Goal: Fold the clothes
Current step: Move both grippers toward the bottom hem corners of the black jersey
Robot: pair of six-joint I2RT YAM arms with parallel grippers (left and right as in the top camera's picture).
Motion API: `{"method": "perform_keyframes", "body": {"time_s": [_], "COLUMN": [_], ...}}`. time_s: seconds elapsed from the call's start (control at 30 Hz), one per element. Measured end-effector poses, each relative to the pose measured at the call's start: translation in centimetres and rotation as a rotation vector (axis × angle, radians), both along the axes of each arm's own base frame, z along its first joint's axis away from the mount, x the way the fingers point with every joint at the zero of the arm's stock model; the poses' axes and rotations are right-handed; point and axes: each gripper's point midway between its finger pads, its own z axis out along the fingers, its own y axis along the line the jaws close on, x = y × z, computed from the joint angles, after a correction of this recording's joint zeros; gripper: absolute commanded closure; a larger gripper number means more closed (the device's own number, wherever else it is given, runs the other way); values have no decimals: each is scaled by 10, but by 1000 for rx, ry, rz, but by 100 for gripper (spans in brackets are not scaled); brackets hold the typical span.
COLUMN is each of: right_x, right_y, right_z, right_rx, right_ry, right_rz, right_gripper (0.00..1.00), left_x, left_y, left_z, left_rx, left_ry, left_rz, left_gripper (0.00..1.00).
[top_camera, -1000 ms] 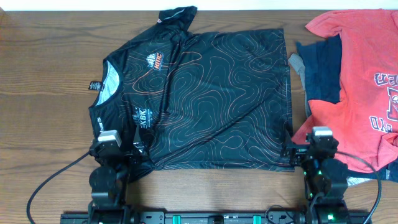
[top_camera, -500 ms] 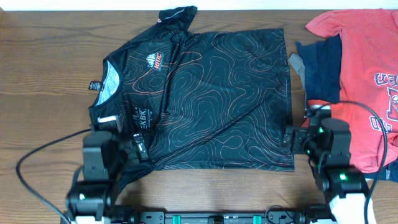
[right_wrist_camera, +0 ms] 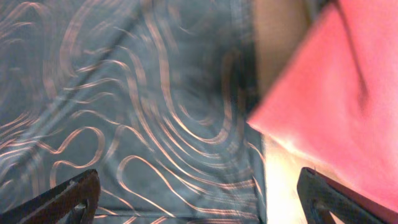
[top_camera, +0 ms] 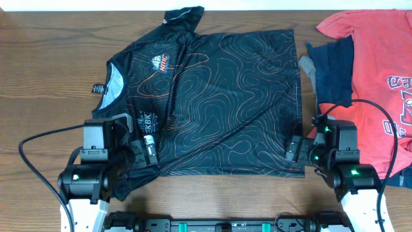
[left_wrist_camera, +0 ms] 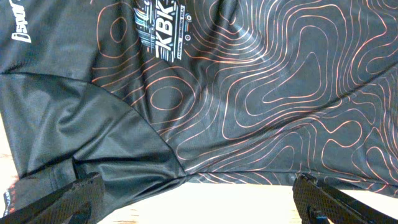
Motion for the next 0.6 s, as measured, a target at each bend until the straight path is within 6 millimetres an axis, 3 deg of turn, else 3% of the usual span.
{"method": "perform_keyframes", "body": {"time_s": [0.27, 0.4, 0.6], "right_x": [-4, -13, -22], "right_y": [-1, -8, -19], "right_z": [-3, -8, -13], "right_rx": [40, 33, 15], "right_ry": [31, 80, 123], "right_rz": [-84, -162, -273], "right_gripper": [1, 1, 1], "left_x": [-27, -28, -33], "left_y": [28, 41, 61], "left_z": [-25, -36, -69], "left_rx": [31, 28, 37], "left_ry": [224, 285, 385], "left_rz": [321, 497, 687], "left_gripper": [2, 2, 2]}}
